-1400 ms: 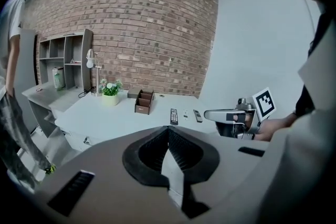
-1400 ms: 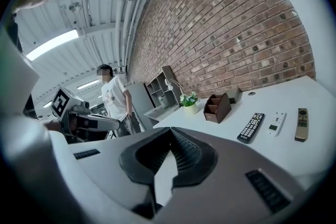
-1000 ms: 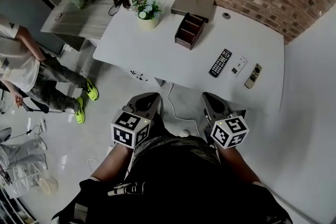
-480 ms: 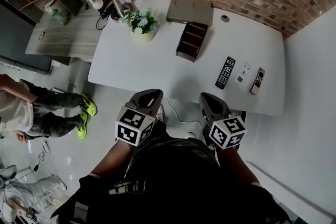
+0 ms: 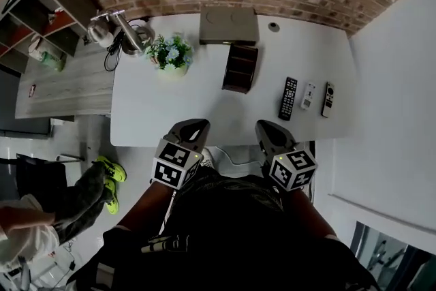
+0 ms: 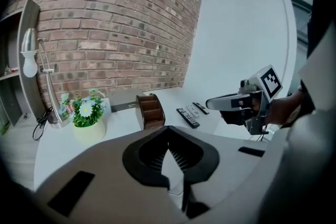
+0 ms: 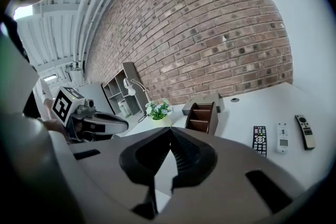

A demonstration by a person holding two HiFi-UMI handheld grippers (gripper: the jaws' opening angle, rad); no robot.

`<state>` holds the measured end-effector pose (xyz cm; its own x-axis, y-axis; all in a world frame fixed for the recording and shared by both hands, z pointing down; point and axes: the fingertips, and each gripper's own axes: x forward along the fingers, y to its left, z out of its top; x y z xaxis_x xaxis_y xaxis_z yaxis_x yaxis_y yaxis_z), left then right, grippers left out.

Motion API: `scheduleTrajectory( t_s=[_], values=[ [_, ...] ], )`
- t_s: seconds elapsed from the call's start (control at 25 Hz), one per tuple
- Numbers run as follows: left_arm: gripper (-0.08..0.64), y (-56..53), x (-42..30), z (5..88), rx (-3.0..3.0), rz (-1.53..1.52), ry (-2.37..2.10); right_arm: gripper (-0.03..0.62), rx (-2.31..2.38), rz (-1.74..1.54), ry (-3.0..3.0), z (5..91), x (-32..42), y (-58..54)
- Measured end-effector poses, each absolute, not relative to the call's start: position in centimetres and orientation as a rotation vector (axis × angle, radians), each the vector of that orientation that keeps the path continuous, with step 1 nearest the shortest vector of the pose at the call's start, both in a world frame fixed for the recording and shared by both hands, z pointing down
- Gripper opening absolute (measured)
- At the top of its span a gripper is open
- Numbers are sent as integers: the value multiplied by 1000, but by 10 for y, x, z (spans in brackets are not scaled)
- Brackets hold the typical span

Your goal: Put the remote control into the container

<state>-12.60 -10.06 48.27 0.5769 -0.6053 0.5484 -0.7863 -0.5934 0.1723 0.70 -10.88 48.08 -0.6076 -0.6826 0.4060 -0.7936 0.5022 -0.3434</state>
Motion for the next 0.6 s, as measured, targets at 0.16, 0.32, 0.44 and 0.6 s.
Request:
scheduleTrajectory(
  t_s=[0.16,0.32,0.44,0.6],
  values=[
    [5,-110,-122,491,2495,678,-980,8,1382,767,-2447,485,15,-118],
    [5,-114,-123,504,2539,780,-870,8,1510,759,-2316,493,43,-129],
    [5,-117,-117,511,2547,800,-819,8,1587,746,-2222,503,72,-142],
    [5,-123,-104,516,2567,828,-786,9,1634,760,-2108,529,105,-167]
  ],
)
